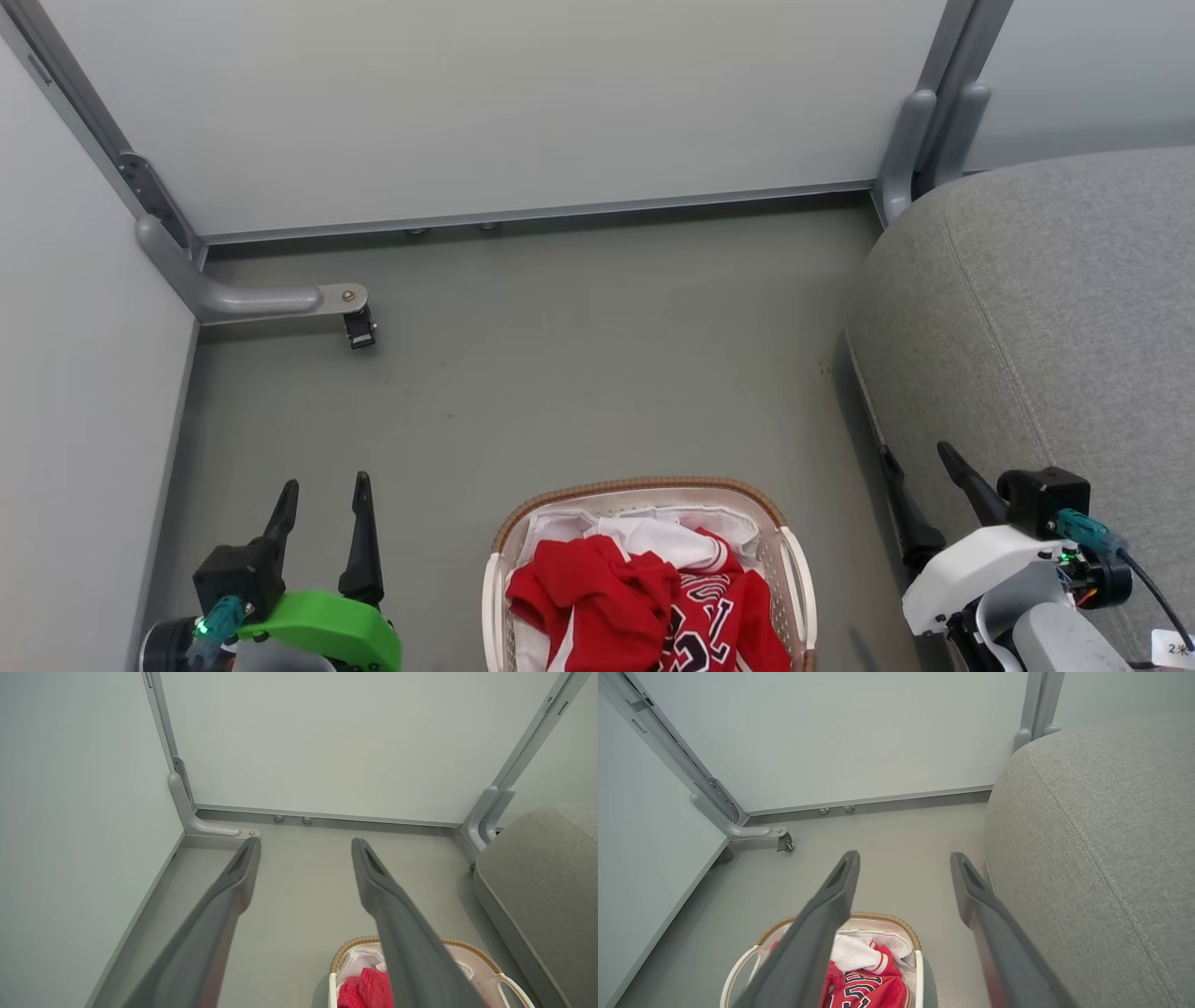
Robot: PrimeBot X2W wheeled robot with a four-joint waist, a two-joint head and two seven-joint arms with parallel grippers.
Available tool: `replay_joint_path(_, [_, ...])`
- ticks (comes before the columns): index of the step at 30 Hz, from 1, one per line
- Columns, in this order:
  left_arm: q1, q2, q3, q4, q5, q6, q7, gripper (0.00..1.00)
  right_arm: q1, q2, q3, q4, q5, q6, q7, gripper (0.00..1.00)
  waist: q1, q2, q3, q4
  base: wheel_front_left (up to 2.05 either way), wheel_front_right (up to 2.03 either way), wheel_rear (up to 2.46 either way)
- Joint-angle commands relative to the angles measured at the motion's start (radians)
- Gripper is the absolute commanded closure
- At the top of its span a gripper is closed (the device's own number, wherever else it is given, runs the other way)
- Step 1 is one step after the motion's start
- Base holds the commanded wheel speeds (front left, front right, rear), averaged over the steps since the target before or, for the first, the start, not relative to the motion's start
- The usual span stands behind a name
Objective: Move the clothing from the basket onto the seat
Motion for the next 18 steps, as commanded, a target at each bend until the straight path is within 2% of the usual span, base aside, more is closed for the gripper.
replay_joint_path(1, [-0.016, 0.0, -0.003, 0.007, 0.017, -0.008, -0.01, 0.0, -0.023, -0.008, 0.004, -0.008, -0.02, 0.0, -0.011, 0.0, 0.0, 0.0083, 0.025, -0.002, 0.0, 0.0, 0.0])
replay_joint_path(7, [-0.075, -0.006, -0.061, 0.06, 0.038, -0.032, -0.021, 0.0, -0.063, -0.014, 0.017, -0.038, -0.051, 0.0, -0.022, 0.0, 0.0, 0.0088, 0.114, -0.02, 0.0, 0.0, 0.0])
replay_joint_path(18, [-0.243, -0.005, -0.294, 0.222, -0.023, -0.051, -0.042, 0.0, -0.169, -0.015, 0.058, -0.065, -0.098, 0.0, -0.042, 0.0, 0.0, 0.0097, 0.329, -0.09, 0.0, 0.0, 0.0])
